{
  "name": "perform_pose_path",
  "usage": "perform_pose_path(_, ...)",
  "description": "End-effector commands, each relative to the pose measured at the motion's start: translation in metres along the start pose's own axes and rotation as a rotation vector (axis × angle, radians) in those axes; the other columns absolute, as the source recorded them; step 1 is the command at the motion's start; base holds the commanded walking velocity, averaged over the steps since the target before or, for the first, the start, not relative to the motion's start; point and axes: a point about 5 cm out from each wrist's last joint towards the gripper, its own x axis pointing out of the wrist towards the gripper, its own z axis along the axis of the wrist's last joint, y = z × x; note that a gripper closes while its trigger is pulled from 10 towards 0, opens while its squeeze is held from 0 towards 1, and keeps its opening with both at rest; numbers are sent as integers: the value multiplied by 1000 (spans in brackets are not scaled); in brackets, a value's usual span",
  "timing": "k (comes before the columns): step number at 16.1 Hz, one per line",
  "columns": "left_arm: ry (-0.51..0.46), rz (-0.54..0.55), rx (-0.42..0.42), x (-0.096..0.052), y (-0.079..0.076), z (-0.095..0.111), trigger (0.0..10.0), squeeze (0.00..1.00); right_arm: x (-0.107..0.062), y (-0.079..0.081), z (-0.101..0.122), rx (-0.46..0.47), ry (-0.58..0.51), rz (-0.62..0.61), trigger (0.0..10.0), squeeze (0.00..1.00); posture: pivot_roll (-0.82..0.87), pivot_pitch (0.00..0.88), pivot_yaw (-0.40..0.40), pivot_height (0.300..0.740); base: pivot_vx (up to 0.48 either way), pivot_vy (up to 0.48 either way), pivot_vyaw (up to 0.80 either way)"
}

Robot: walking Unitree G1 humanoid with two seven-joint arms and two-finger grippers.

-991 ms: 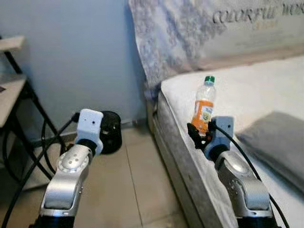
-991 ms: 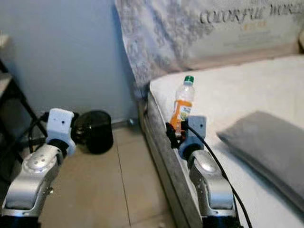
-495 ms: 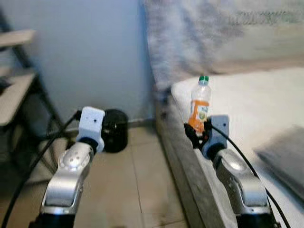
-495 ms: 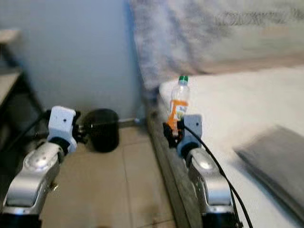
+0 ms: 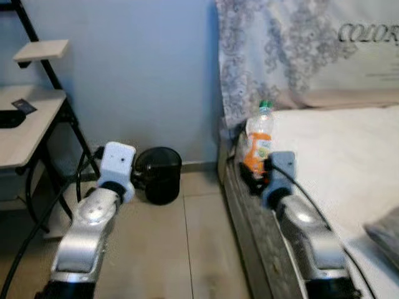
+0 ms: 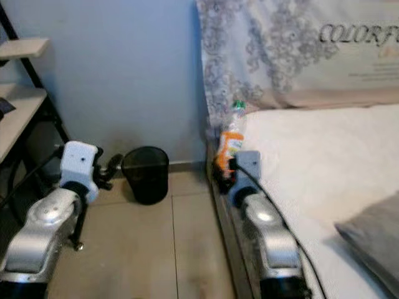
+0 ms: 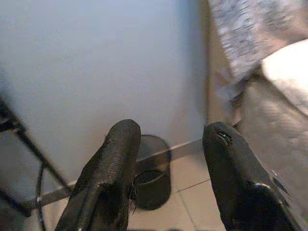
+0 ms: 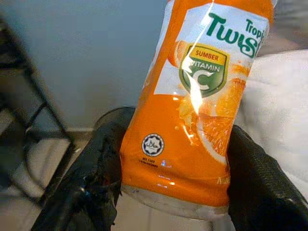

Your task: Clean up the room

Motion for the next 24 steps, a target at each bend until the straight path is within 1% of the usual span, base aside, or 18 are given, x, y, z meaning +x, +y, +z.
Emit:
perform_pose_path(1,-7,-5,5,1,-1,3,10000,0,1,0,5,-36,-16,11,10000,0,-34,0,19,740,285,0,731)
perform_pose_path(3,-5,-4,3,0,-1,2,10000,0,1,-2,4,-22,-10,-20,10000,0,-34,0,21,740,287,0,800)
perform_pose_path(5,-2,-9,4,-1,-3,1,10000,0,2,-2,1,-13,-2,-21,10000,0,-31,0,20,740,285,0,0)
perform_pose_path(7,-2,-12,5,-1,-3,1,10000,0,2,-1,-1,-50,13,-23,10000,0,-29,0,20,740,289,0,0)
perform_pose_path(11,1,-5,6,-1,-1,0,10000,0,4,-1,0,-35,8,-31,10000,0,-28,0,20,740,285,0,0)
perform_pose_path(18,2,2,2,0,1,-2,10000,0,5,0,-1,-40,10,-25,10000,0,-28,0,21,740,283,0,0)
perform_pose_path(20,1,1,3,0,1,-2,10000,0,5,2,0,-55,7,-14,10000,0,-29,0,24,740,283,0,0)
perform_pose_path(23,-2,-2,5,1,1,-1,10000,0,5,2,0,-53,4,-9,10000,0,-28,0,26,740,289,0,677)
perform_pose_path(24,-3,-3,7,1,1,-1,10000,0,6,2,-1,-46,10,-18,10000,0,-28,0,26,740,296,0,0)
